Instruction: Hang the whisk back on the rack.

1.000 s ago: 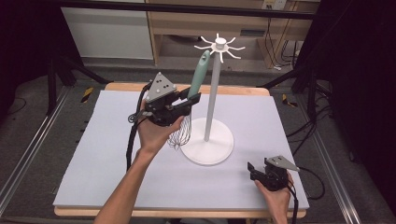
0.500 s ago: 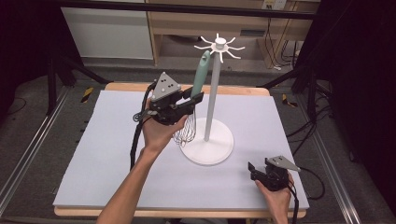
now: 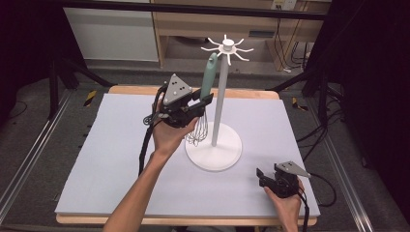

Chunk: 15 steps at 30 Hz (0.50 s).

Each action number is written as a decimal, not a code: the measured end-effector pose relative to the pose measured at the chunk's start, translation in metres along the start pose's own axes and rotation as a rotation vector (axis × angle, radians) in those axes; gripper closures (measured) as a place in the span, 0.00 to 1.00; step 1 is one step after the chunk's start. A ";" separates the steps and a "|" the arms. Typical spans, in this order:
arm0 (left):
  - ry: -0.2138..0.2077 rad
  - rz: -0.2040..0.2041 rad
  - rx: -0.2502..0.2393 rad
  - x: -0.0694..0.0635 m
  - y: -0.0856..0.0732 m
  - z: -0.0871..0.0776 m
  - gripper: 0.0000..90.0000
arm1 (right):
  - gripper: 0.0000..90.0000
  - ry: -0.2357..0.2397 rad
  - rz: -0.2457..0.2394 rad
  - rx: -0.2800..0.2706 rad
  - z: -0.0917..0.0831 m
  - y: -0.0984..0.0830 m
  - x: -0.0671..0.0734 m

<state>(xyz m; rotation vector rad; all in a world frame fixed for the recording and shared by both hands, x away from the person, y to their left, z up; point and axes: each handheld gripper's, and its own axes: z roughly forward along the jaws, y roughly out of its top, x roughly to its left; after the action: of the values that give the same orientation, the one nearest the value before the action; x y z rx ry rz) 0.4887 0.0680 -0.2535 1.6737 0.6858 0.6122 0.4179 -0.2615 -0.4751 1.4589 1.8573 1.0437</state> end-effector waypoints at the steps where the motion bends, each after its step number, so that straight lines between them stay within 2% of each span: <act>1: -0.002 -0.001 -0.001 0.000 0.000 0.001 0.76 | 0.31 0.000 0.000 -0.001 0.000 0.000 0.000; 10: 0.007 0.006 -0.008 0.001 0.000 0.007 0.76 | 0.28 -0.005 0.006 0.001 0.000 0.000 0.000; 15: 0.014 -0.004 -0.011 0.002 0.000 0.007 0.73 | 0.27 -0.008 0.005 0.001 0.001 0.000 0.000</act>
<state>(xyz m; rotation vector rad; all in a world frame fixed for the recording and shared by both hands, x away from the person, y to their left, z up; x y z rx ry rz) 0.4952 0.0652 -0.2546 1.6583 0.6944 0.6241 0.4189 -0.2617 -0.4760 1.4674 1.8495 1.0380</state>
